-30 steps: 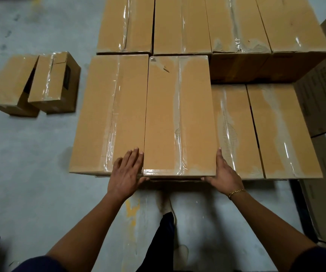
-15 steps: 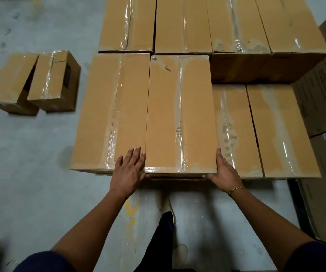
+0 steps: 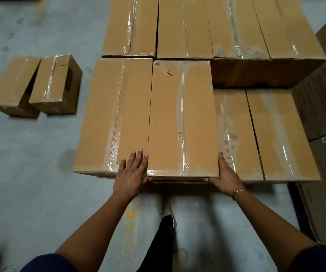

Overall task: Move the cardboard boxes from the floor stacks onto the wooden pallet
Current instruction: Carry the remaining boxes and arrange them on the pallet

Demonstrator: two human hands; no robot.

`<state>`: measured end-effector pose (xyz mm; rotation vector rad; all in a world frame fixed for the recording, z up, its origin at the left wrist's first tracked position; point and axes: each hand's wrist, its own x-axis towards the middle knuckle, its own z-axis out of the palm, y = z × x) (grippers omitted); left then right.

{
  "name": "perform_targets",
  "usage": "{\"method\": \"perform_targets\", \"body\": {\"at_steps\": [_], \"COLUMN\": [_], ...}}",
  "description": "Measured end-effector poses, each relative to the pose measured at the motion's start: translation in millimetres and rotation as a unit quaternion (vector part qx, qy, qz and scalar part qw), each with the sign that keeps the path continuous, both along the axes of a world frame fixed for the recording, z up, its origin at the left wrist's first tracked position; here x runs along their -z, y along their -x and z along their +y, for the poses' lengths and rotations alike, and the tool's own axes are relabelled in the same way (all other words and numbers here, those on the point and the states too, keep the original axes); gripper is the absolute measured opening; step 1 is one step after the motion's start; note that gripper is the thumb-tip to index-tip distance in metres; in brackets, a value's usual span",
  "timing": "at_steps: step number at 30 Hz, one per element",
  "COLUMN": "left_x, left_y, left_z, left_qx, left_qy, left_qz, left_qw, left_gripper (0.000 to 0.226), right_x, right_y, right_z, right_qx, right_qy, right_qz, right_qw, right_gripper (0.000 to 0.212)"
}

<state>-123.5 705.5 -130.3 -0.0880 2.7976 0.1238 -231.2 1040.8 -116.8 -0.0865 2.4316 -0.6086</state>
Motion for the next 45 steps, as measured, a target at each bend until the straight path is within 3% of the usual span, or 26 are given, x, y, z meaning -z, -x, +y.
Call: {"method": "perform_targets", "body": {"at_steps": [4, 9, 13, 23, 33, 45], "left_x": [-7, -28, -54, -156, -208, -223], "left_y": [-2, -19, -49, -131, -196, -258], "left_z": [0, 1, 0, -44, -165, -405], "left_qx": [0.010, 0.029, 0.022, -0.128, -0.259, -0.341], "left_qy": [0.002, 0.000, 0.003, -0.062, -0.131, -0.124], "left_qz": [-0.024, -0.067, -0.093, 0.122, 0.229, 0.214], "left_qw": [1.000, 0.997, 0.995, 0.982, 0.929, 0.907], "left_gripper": [0.082, 0.068, 0.070, 0.070, 0.075, 0.070], "right_x": [-6, -34, -68, -152, -189, -191], "right_y": [-1, -19, -46, -104, -113, -138], "right_z": [1, 7, 13, -31, -197, -488], "right_qx": [-0.003, -0.014, -0.027, -0.112, -0.186, -0.208], "right_qy": [-0.011, -0.024, -0.012, -0.004, 0.040, 0.147], "right_qz": [-0.006, -0.003, 0.016, 0.097, 0.179, 0.143], "right_qw": [1.000, 1.000, 0.999, 0.989, 0.965, 0.957], "right_gripper": [0.121, 0.093, 0.080, 0.076, 0.077, 0.073]}}
